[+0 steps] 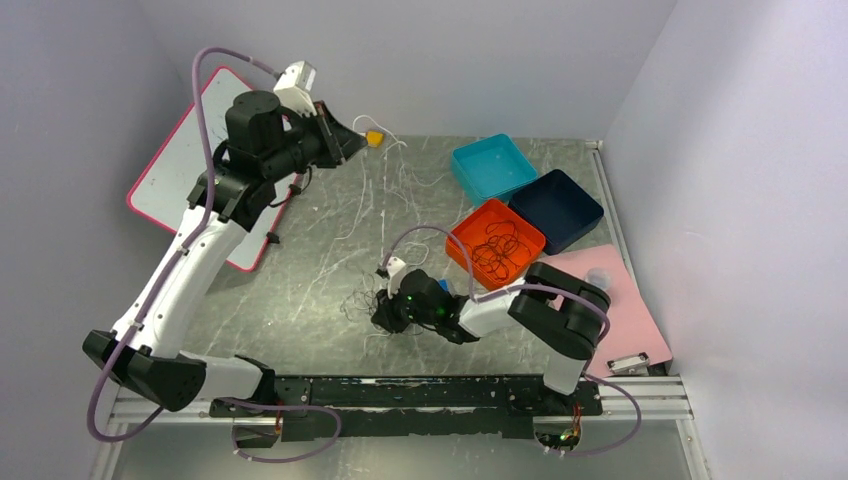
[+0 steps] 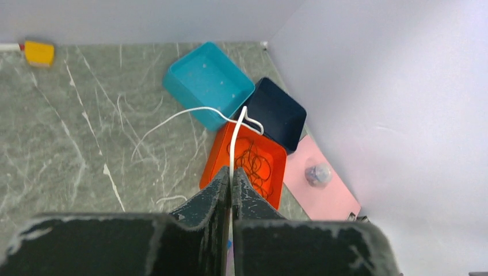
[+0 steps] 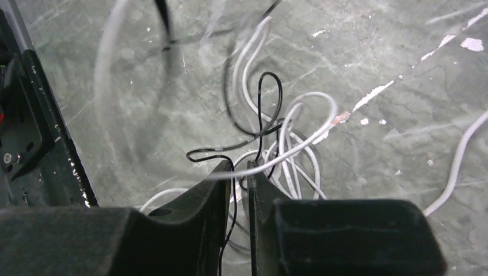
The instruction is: Untangle the cables
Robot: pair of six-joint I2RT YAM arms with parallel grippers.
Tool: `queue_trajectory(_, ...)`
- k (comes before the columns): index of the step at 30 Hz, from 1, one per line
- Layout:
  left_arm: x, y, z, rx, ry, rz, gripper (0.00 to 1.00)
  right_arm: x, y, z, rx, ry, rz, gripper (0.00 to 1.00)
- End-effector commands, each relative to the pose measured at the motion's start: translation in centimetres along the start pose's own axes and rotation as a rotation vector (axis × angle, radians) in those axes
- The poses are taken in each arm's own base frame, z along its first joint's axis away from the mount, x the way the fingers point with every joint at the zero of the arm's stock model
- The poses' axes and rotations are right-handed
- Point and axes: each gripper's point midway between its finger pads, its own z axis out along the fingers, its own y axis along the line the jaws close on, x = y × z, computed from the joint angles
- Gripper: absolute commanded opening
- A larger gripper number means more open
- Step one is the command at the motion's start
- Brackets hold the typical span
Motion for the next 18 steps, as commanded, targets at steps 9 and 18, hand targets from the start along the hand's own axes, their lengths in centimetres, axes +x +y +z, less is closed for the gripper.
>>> queue_trajectory(9, -2.0, 0.0, -0.6, -0.02, -0.019, 0.017, 0.07, -7.7, 0.7, -6.8, 0.084, -0.279, -0.036, 0.36)
queue_trajectory(18, -1.7, 0.2, -1.4, -0.026, -0.015, 0.057, 0.07, -15.5, -1.4, -15.3, 0.33, -0.492, -0.064, 0.66)
